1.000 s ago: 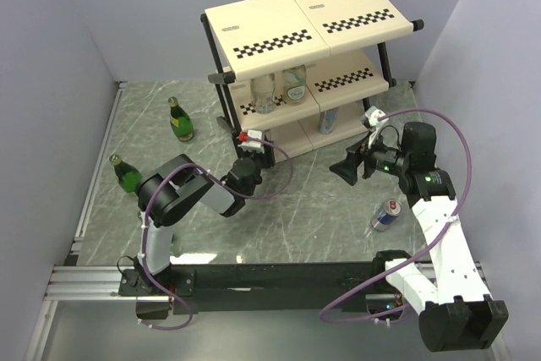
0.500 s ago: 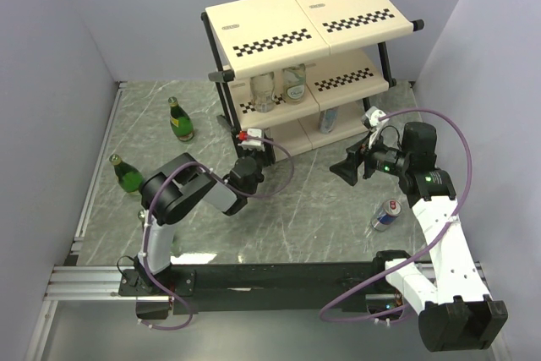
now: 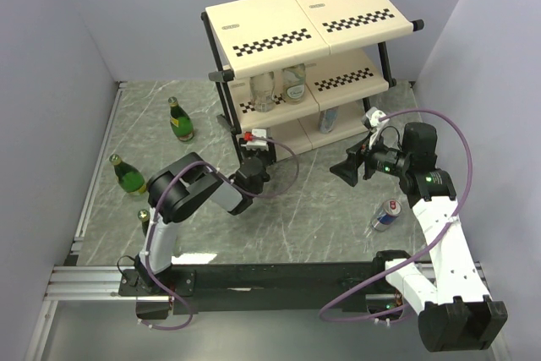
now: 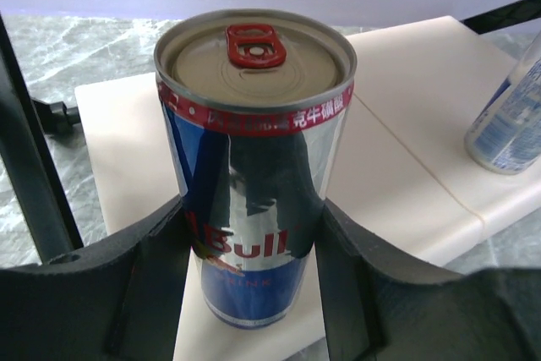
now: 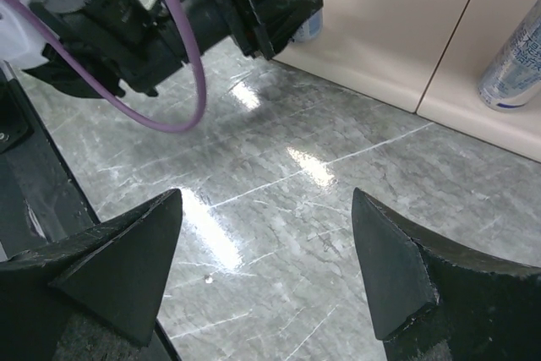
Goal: Place and organize the beverage onto the shelf
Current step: Place the drink on the shelf.
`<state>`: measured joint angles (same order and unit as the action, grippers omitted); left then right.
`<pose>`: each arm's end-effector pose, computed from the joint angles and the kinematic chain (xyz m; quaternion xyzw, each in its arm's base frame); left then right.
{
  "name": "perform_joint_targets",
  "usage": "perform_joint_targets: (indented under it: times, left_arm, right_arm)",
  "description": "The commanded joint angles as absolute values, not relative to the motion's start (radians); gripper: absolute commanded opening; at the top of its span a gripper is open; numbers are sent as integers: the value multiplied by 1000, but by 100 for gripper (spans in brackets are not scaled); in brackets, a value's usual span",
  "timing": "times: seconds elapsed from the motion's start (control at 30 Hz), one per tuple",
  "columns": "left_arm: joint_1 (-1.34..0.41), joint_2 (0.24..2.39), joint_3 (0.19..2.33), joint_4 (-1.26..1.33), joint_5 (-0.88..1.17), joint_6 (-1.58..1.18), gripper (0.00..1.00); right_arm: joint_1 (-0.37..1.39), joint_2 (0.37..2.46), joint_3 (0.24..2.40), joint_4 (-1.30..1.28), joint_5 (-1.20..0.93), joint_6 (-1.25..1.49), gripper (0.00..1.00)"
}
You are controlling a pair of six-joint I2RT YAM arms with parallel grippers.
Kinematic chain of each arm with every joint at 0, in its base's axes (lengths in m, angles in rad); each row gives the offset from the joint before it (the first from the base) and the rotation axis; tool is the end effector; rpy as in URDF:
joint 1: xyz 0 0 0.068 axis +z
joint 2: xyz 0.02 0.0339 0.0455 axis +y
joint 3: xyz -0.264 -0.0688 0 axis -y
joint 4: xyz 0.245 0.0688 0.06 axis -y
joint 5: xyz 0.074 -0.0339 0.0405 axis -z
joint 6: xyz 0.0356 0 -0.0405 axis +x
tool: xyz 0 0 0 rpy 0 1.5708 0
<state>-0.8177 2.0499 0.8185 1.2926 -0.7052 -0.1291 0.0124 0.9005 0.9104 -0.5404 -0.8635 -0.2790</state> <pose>0.2772 -0.2620 0.1429 -0.0198 0.6902 -0.1011 0.7163 0.1838 0.0293 0.3337 -0.3202 0.7496 0.2999 0.4957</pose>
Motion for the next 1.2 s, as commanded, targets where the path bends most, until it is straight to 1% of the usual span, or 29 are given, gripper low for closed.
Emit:
perform_joint_targets:
  times: [0.0,0.2,0.3,0.4,0.43,0.57,0.67,0.7,0.77,0.8,0.87,0.9,0.97,1.0,1.03,1.17]
  left_arm:
    - [-825,2071,862,1575,-739,-77,8]
    - [-844,2105,868,1654,-747,29,9]
    - [-854,2137,867,1750,-778,76,13]
    - [-859,2141,873,1747,-776,80,14]
    - [-859,2143,876,1743,-778,75,14]
    - [-859,2140,874,1736,-773,55,18]
    - [-857,2140,870,1749,-785,41,24]
    - [-856,2140,870,1750,-793,32,28]
    - [-857,2137,865,1753,-801,20,32]
    - [-857,2135,864,1755,-804,18,36]
    - [-857,2134,861,1755,-811,15,41]
    - [-857,2134,861,1756,-815,12,45]
    - [-857,2131,858,1758,-821,11,51]
    - [-857,2129,856,1758,-822,8,57]
    - [-857,2128,853,1755,-822,8,60]
    - [-857,2120,848,1746,-824,8,70]
  right_arm:
    - [5,881,933,-532,-891,-291,87]
    - [5,877,936,-535,-897,-293,87]
    - [5,876,936,-535,-900,-293,87]
    - [5,873,936,-535,-903,-290,87]
    - [-20,873,936,-535,-905,-291,87]
    - [-21,873,936,-537,-905,-293,87]
    - [-26,873,936,-538,-908,-295,87]
    - [-25,874,936,-538,-908,-295,87]
    - [-28,874,936,-538,-910,-295,87]
    - [-28,876,936,-538,-911,-295,87]
    - [-29,876,936,-540,-913,-295,87]
    - [-28,876,934,-540,-913,-295,87]
    - [-31,876,936,-540,-913,-295,87]
    - [-29,876,936,-540,-913,-295,87]
    - [-31,876,934,-540,-914,-295,87]
    - [-32,876,934,-540,-913,-295,87]
